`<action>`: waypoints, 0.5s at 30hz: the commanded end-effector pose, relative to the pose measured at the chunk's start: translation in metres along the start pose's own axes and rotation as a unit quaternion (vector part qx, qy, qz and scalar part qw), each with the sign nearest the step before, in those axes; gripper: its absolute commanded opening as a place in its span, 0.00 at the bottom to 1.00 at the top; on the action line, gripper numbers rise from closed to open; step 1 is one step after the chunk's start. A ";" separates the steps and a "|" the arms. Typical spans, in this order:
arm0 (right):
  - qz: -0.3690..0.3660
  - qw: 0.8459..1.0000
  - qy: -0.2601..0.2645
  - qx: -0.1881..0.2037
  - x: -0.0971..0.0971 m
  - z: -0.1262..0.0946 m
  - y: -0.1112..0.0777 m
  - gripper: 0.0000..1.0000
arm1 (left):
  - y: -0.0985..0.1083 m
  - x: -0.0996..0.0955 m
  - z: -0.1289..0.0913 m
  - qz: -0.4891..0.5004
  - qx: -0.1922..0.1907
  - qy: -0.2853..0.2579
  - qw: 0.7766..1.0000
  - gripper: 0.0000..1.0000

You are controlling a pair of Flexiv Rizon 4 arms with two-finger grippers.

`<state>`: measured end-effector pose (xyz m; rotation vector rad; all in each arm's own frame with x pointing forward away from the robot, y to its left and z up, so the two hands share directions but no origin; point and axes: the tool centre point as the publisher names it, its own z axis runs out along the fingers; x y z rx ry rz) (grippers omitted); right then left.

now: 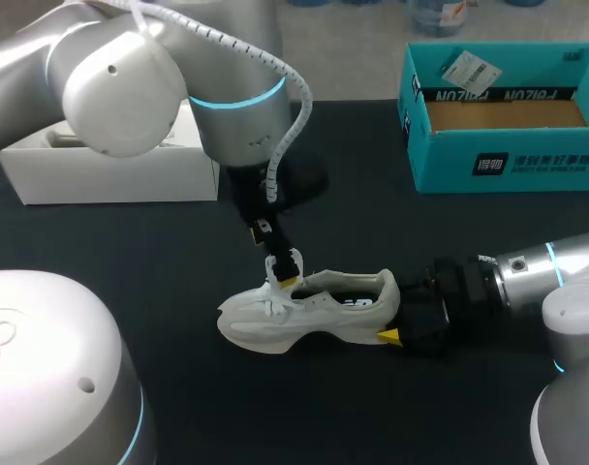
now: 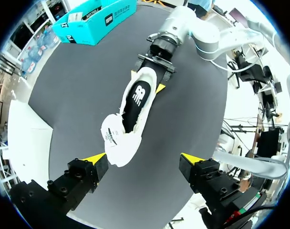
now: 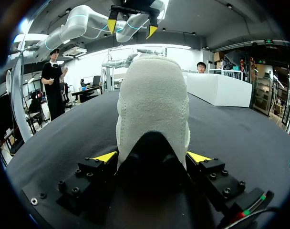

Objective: Take the shoe out of the shoebox, open the shoe tongue, remove and reinsert the insole, then place the shoe into the shoebox

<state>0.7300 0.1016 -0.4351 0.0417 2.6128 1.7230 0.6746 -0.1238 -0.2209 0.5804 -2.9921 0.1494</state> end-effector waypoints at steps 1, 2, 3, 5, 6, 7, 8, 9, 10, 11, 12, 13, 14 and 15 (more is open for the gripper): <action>0.000 1.000 -0.001 0.002 0.000 0.005 -0.006 0.00 | 0.005 -0.001 0.000 0.136 0.006 -0.002 0.991 1.00; 0.000 1.000 -0.001 0.002 0.000 0.005 -0.006 0.00 | 0.005 -0.001 0.000 0.136 0.006 -0.002 0.991 1.00; 0.000 1.000 -0.001 0.002 0.000 0.005 -0.006 0.00 | 0.005 -0.001 0.000 0.136 0.006 -0.002 0.991 1.00; 0.000 1.000 -0.001 0.002 0.000 0.005 -0.006 0.00 | 0.005 -0.001 0.000 0.136 0.006 -0.002 0.991 1.00; 0.000 1.000 -0.001 0.002 0.000 0.005 -0.006 0.00 | 0.005 -0.001 0.000 0.136 0.006 -0.002 0.991 1.00; 0.000 1.000 -0.001 0.002 0.000 0.005 -0.006 0.00 | 0.005 -0.001 0.000 0.136 0.006 -0.002 0.991 1.00; 0.000 1.000 -0.001 0.002 0.000 0.005 -0.006 0.00 | 0.005 -0.001 0.000 0.136 0.006 -0.002 0.991 1.00; 0.000 1.000 -0.001 0.002 0.000 0.005 -0.006 0.00 | 0.005 -0.001 0.000 0.136 0.006 -0.002 0.991 1.00; 0.000 1.000 -0.001 0.002 0.000 0.005 -0.006 0.00 | 0.005 -0.001 0.000 0.136 0.006 -0.002 0.991 1.00; 0.000 1.000 -0.001 0.002 0.000 0.005 -0.006 0.00 | 0.001 0.002 -0.001 0.154 0.013 -0.002 0.988 1.00; 0.000 1.000 -0.001 0.002 0.000 0.005 -0.006 0.00 | -0.002 0.005 -0.002 0.159 0.012 -0.010 0.987 1.00; 0.000 1.000 -0.001 0.002 0.000 0.005 -0.006 0.00 | -0.005 0.007 -0.001 0.162 0.008 -0.022 0.986 1.00; 0.000 1.000 -0.001 0.002 0.000 0.005 -0.006 0.00 | -0.009 0.009 -0.001 0.173 0.011 -0.026 0.985 1.00; 0.000 1.000 -0.001 0.002 0.000 0.005 -0.006 0.00 | -0.011 0.009 -0.001 0.176 0.012 -0.028 0.984 1.00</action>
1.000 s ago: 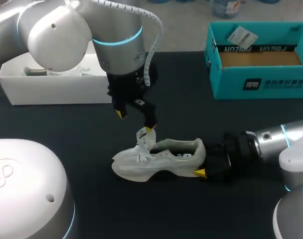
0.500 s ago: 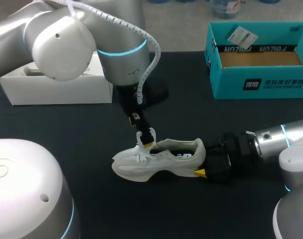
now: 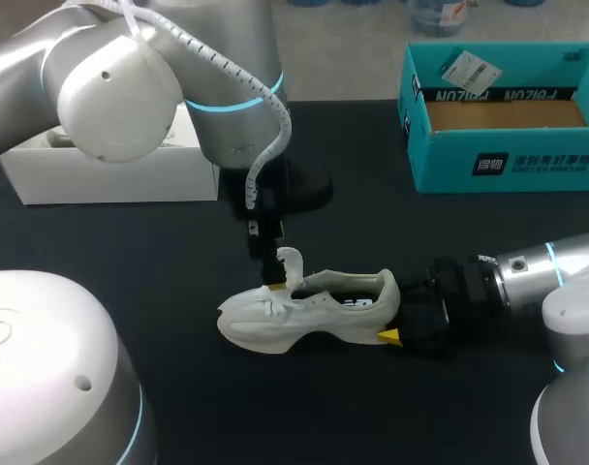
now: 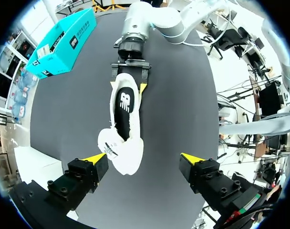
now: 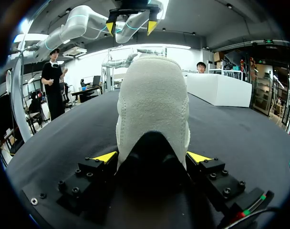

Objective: Take the shoe out of the shoebox, open the shoe tongue, remove and reinsert the insole, then place the shoe into the shoebox

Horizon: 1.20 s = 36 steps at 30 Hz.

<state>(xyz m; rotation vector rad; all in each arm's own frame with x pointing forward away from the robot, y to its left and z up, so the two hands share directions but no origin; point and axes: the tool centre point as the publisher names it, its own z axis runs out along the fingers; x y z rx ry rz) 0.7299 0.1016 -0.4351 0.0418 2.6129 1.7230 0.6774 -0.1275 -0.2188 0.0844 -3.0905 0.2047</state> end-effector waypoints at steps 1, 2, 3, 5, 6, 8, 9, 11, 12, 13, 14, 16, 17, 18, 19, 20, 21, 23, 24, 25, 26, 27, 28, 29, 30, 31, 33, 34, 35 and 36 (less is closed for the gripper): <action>0.000 1.000 -0.001 0.002 0.000 0.005 -0.006 0.00 | -0.014 0.008 0.002 0.016 -0.004 -0.015 1.000 1.00; 0.000 1.000 -0.001 0.002 0.000 0.005 -0.006 0.00 | -0.017 0.008 0.003 0.021 -0.003 -0.017 1.000 0.76; 0.000 1.000 -0.001 0.002 0.000 0.005 -0.006 0.00 | -0.021 0.008 0.005 0.026 -0.002 -0.018 0.999 0.31; 0.000 1.000 -0.001 0.002 0.000 0.005 -0.006 0.00 | -0.027 0.008 0.009 0.030 -0.005 -0.021 0.999 0.00; 0.000 1.000 -0.001 0.002 0.000 0.005 -0.006 0.00 | -0.031 0.008 0.012 0.036 -0.007 -0.020 0.999 0.00; 0.000 1.000 -0.001 0.002 0.000 0.005 -0.006 0.00 | -0.039 0.008 0.020 0.043 -0.014 -0.025 0.999 0.00; 0.000 1.000 -0.001 0.002 0.000 0.005 -0.006 0.00 | -0.042 0.008 0.024 0.046 -0.021 -0.024 0.998 0.00; 0.000 1.000 -0.001 0.002 0.000 0.005 -0.006 0.00 | -0.048 0.008 0.033 0.050 -0.033 -0.034 0.998 0.00; 0.000 1.000 -0.001 0.002 0.000 0.005 -0.006 0.00 | -0.050 0.006 0.036 0.052 -0.029 -0.022 0.998 0.00; 0.000 1.000 -0.001 0.002 0.000 0.005 -0.006 0.00 | -0.051 0.005 0.038 0.053 -0.029 -0.026 0.998 0.00; 0.000 1.000 -0.001 0.002 0.000 0.005 -0.006 0.00 | -0.054 0.005 0.042 0.056 -0.034 -0.037 0.997 0.00; 0.000 1.000 -0.001 0.002 0.000 0.005 -0.006 0.00 | -0.059 0.004 0.049 0.055 -0.050 -0.054 0.996 0.00; 0.000 1.000 -0.001 0.002 0.000 0.005 -0.006 0.00 | -0.061 0.003 0.052 0.054 -0.055 -0.063 0.995 0.00; 0.000 1.000 -0.001 0.002 0.000 0.005 -0.006 0.00 | -0.062 0.002 0.054 0.052 -0.053 -0.061 0.995 0.00; 0.000 1.000 -0.001 0.002 0.000 0.005 -0.006 0.00 | -0.063 0.000 0.056 0.049 -0.048 -0.048 0.996 0.00; 0.000 1.000 -0.001 0.002 0.000 0.005 -0.006 0.00 | -0.064 -0.002 0.058 0.047 -0.049 -0.050 0.996 0.00; 0.000 1.000 -0.001 0.002 0.000 0.005 -0.006 0.00 | -0.065 -0.003 0.061 0.046 -0.052 -0.055 0.996 0.00; 0.000 1.000 -0.001 0.002 0.000 0.005 -0.006 0.00 | -0.067 -0.007 0.066 0.045 -0.055 -0.055 0.996 0.00; 0.000 1.000 -0.001 0.002 0.000 0.005 -0.006 0.00 | -0.068 -0.008 0.069 0.044 -0.057 -0.055 0.996 0.00; 0.000 1.000 -0.001 0.002 0.000 0.005 -0.006 0.00 | -0.068 -0.009 0.071 0.047 -0.060 -0.056 0.996 0.00; 0.000 1.000 -0.001 0.002 0.000 0.005 -0.006 0.00 | -0.069 -0.010 0.073 0.047 -0.060 -0.057 0.995 0.00; 0.000 1.000 -0.001 0.002 0.000 0.005 -0.006 0.00 | -0.069 -0.011 0.074 0.046 -0.060 -0.057 0.996 0.00; 0.000 1.000 -0.001 0.002 0.000 0.005 -0.006 0.00 | -0.069 -0.013 0.075 0.045 -0.059 -0.057 0.996 0.00; 0.000 1.000 -0.001 0.002 0.000 0.005 -0.006 0.00 | -0.070 -0.015 0.077 0.041 -0.058 -0.057 0.996 0.00; 0.000 1.000 -0.001 0.002 0.000 0.005 -0.006 0.00 | -0.070 -0.017 0.079 0.037 -0.058 -0.055 0.996 0.00; 0.000 1.000 -0.001 0.002 0.000 0.005 -0.006 0.00 | -0.070 -0.018 0.080 0.033 -0.060 -0.054 0.996 0.00; 0.000 1.000 -0.001 0.002 0.000 0.005 -0.006 0.00 | -0.069 -0.019 0.081 0.027 -0.059 -0.057 0.996 0.00; 0.000 1.000 -0.001 0.002 0.000 0.005 -0.006 0.00 | -0.069 -0.019 0.082 0.024 -0.057 -0.056 0.997 0.00; 0.000 1.000 -0.001 0.002 0.000 0.005 -0.006 0.00 | -0.069 -0.019 0.083 0.022 -0.056 -0.058 0.997 0.00; 0.000 1.000 -0.001 0.002 0.000 0.005 -0.006 0.00 | -0.068 -0.019 0.085 0.020 -0.056 -0.058 0.997 0.00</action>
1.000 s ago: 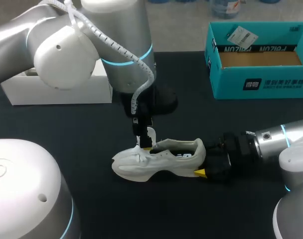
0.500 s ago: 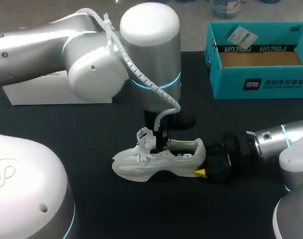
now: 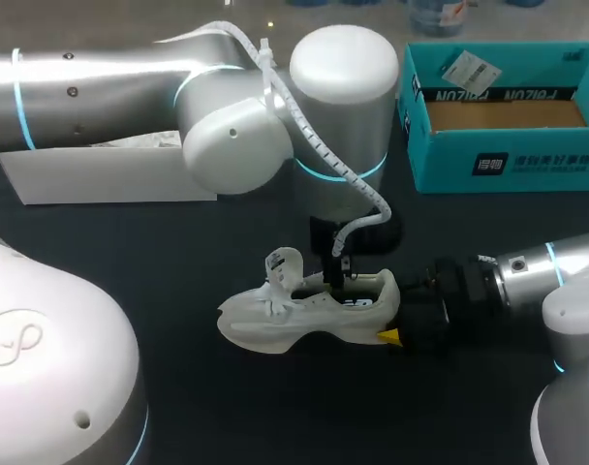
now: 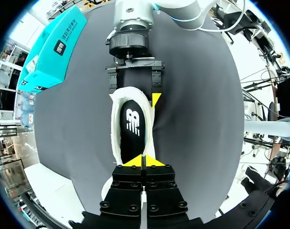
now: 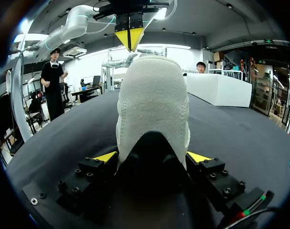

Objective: Take the shoe out of the shoebox, open the shoe tongue, remove and reinsert the insole, then place the shoe into the shoebox

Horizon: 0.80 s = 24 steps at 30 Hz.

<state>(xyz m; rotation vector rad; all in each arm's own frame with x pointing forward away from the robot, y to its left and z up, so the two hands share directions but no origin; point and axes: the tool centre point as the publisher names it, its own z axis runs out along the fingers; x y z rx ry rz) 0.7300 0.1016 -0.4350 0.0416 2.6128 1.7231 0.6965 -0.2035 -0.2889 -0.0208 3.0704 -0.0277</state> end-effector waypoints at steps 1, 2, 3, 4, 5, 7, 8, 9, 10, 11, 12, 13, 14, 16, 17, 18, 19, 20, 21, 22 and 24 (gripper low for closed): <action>0.000 1.000 -0.001 0.002 0.000 0.005 -0.006 0.00 | -0.002 0.000 0.008 0.006 0.003 0.003 1.000 0.00; 0.000 1.000 -0.001 0.002 0.000 0.005 -0.006 0.00 | -0.003 0.000 0.010 0.009 0.002 -0.007 1.000 0.00; 0.000 1.000 -0.001 0.002 0.000 0.005 -0.006 0.00 | -0.003 0.000 0.012 0.004 -0.005 -0.011 1.000 0.00; 0.000 1.000 -0.001 0.002 0.000 0.005 -0.006 0.00 | -0.004 0.001 0.013 0.004 0.002 -0.003 1.000 0.00; 0.000 1.000 -0.001 0.002 0.000 0.005 -0.006 0.00 | -0.004 0.000 0.013 0.003 0.008 -0.004 1.000 0.00; 0.000 1.000 -0.001 0.002 0.000 0.005 -0.006 0.00 | -0.004 -0.001 0.016 0.000 0.006 -0.006 1.000 0.00; 0.000 1.000 -0.001 0.002 0.000 0.005 -0.006 0.00 | -0.005 -0.001 0.017 0.000 0.006 -0.007 1.000 0.00; 0.000 1.000 -0.001 0.002 0.000 0.005 -0.006 0.00 | -0.005 -0.002 0.019 0.000 0.005 -0.007 1.000 0.00; 0.000 1.000 -0.001 0.002 0.000 0.005 -0.006 0.00 | -0.005 -0.003 0.021 -0.001 0.005 -0.006 1.000 0.00; 0.000 1.000 -0.001 0.002 0.000 0.005 -0.006 0.00 | -0.005 -0.003 0.022 -0.002 0.005 -0.005 1.000 0.00; 0.000 1.000 -0.001 0.002 0.000 0.005 -0.006 0.00 | -0.006 -0.004 0.025 -0.005 0.004 -0.004 1.000 0.00; 0.000 1.000 -0.001 0.002 0.000 0.005 -0.006 0.00 | -0.006 -0.005 0.027 -0.006 0.003 -0.003 1.000 0.00; 0.000 1.000 -0.001 0.002 0.000 0.005 -0.006 0.00 | -0.005 -0.006 0.029 -0.009 0.003 -0.003 1.000 0.00; 0.000 1.000 -0.001 0.002 0.000 0.005 -0.006 0.00 | -0.006 -0.007 0.034 -0.011 0.001 -0.001 1.000 0.00; 0.000 1.000 -0.001 0.002 0.000 0.005 -0.006 0.00 | -0.006 -0.007 0.035 -0.011 0.000 -0.001 1.000 0.00; 0.000 1.000 -0.001 0.002 0.000 0.005 -0.006 0.00 | -0.006 -0.007 0.037 -0.011 0.000 0.000 1.000 0.00; 0.000 1.000 -0.001 0.002 0.000 0.005 -0.006 0.00 | -0.006 -0.007 0.038 -0.012 -0.002 0.000 1.000 0.00; 0.000 1.000 -0.001 0.002 0.000 0.005 -0.006 0.00 | -0.006 -0.007 0.040 -0.013 -0.003 -0.001 1.000 0.00; 0.000 1.000 -0.001 0.002 0.000 0.005 -0.006 0.00 | -0.006 -0.007 0.042 -0.016 -0.007 0.000 1.000 0.00; 0.000 1.000 -0.001 0.002 0.000 0.005 -0.006 0.00 | -0.006 -0.008 0.044 -0.020 -0.008 -0.001 1.000 0.00; 0.000 1.000 -0.001 0.002 0.000 0.005 -0.006 0.00 | -0.006 -0.009 0.047 -0.023 -0.009 0.003 1.000 0.00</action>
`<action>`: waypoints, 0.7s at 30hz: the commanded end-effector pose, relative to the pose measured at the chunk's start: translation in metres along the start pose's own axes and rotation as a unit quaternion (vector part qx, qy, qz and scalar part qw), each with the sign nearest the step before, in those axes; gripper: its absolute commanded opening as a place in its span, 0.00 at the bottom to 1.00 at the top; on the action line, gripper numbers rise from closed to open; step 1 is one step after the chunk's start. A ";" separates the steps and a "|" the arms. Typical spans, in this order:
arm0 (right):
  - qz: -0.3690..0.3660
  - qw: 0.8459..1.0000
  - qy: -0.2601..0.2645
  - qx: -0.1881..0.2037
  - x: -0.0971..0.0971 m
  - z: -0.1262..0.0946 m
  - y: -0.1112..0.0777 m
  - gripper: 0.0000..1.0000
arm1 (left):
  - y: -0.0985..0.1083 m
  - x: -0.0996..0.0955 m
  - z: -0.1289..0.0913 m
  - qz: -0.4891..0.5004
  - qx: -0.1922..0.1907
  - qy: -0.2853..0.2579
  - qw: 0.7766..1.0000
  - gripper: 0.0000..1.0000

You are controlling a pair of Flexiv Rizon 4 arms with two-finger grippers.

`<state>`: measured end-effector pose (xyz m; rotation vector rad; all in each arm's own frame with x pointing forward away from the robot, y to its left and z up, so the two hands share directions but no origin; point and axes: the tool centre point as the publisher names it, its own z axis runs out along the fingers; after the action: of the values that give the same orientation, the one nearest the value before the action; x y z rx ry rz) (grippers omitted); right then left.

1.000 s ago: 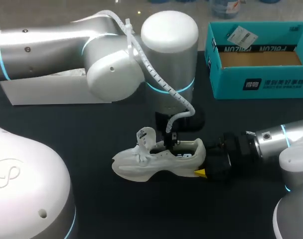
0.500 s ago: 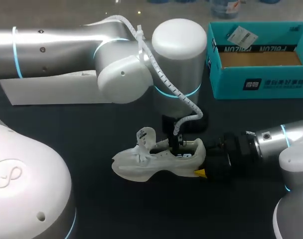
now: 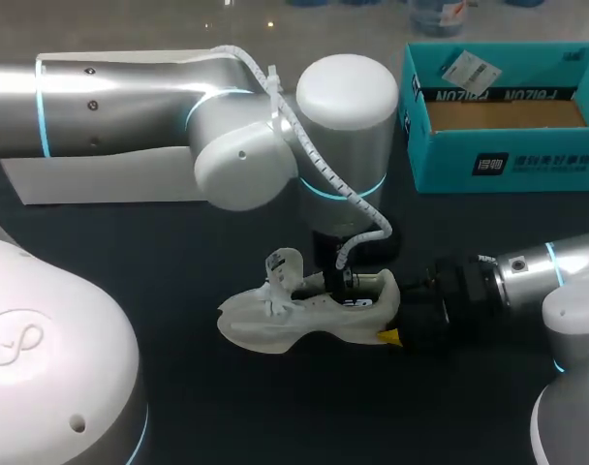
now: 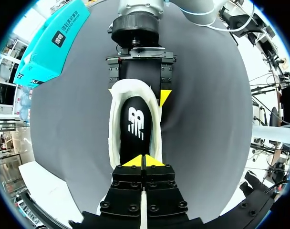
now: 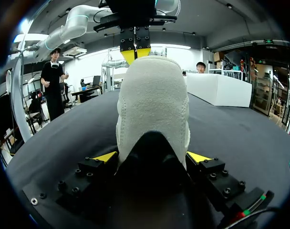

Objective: Take the shoe out of the shoebox, open the shoe tongue, remove and reinsert the insole, then place the shoe into the shoebox

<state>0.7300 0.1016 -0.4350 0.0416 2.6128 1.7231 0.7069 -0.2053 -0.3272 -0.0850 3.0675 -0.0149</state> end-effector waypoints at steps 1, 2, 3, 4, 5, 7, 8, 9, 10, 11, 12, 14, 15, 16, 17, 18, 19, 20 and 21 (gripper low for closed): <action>0.000 1.000 -0.001 0.002 0.000 0.005 -0.006 0.00 | -0.005 -0.002 0.010 -0.003 -0.005 0.005 1.000 0.00; 0.000 1.000 -0.001 0.002 0.000 0.005 -0.006 0.00 | -0.005 -0.002 0.010 -0.002 -0.006 0.005 1.000 0.00; 0.000 1.000 -0.001 0.002 0.000 0.005 -0.006 0.00 | -0.004 -0.001 0.011 -0.001 -0.007 0.005 1.000 0.00; 0.000 1.000 -0.001 0.002 0.000 0.005 -0.006 0.00 | -0.004 -0.001 0.012 0.000 -0.007 0.005 1.000 0.00; 0.000 1.000 -0.001 0.002 0.000 0.005 -0.006 0.00 | -0.003 0.000 0.013 0.001 -0.008 0.005 1.000 0.00; 0.000 1.000 -0.001 0.002 0.000 0.005 -0.006 0.00 | -0.002 0.003 0.015 0.004 -0.009 0.004 1.000 0.00; 0.000 1.000 -0.001 0.002 0.000 0.005 -0.006 0.00 | -0.001 0.004 0.017 0.006 -0.010 0.004 1.000 0.00; 0.000 1.000 -0.001 0.002 0.000 0.005 -0.006 0.00 | 0.000 0.006 0.018 0.008 -0.010 0.004 1.000 0.00; 0.000 1.000 -0.001 0.002 0.000 0.005 -0.006 0.00 | 0.000 0.008 0.020 0.010 -0.011 0.005 1.000 0.00; 0.000 1.000 -0.001 0.002 0.000 0.005 -0.006 0.00 | 0.000 0.009 0.022 0.013 -0.011 0.005 1.000 0.00; 0.000 1.000 -0.001 0.002 0.000 0.005 -0.006 0.00 | 0.001 0.010 0.023 0.015 -0.011 0.005 1.000 0.00; 0.000 1.000 -0.001 0.002 0.000 0.005 -0.006 0.00 | 0.001 0.014 0.028 0.020 -0.012 0.006 1.000 0.00; 0.000 1.000 -0.001 0.002 0.000 0.005 -0.006 0.00 | 0.002 0.016 0.030 0.023 -0.013 0.006 1.000 0.00; 0.000 1.000 -0.001 0.002 0.000 0.005 -0.006 0.00 | 0.002 0.018 0.032 0.025 -0.013 0.005 1.000 0.00; 0.000 1.000 -0.001 0.002 0.000 0.005 -0.006 0.00 | 0.001 0.019 0.034 0.028 -0.013 0.005 1.000 0.00; 0.000 1.000 -0.001 0.002 0.000 0.005 -0.006 0.00 | 0.001 0.020 0.035 0.031 -0.013 0.003 0.999 0.00; 0.000 1.000 -0.001 0.002 0.000 0.005 -0.006 0.00 | 0.001 0.023 0.036 0.033 -0.013 0.002 0.999 0.00; 0.000 1.000 -0.001 0.002 0.000 0.005 -0.006 0.00 | 0.001 0.023 0.036 0.034 -0.012 0.002 0.999 0.00; 0.000 1.000 -0.001 0.002 0.000 0.005 -0.006 0.00 | 0.001 0.024 0.037 0.037 -0.011 0.001 0.999 0.00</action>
<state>0.7299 0.1016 -0.4351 0.0412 2.6127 1.7231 0.6894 -0.2054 -0.3611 0.0216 3.0763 0.0279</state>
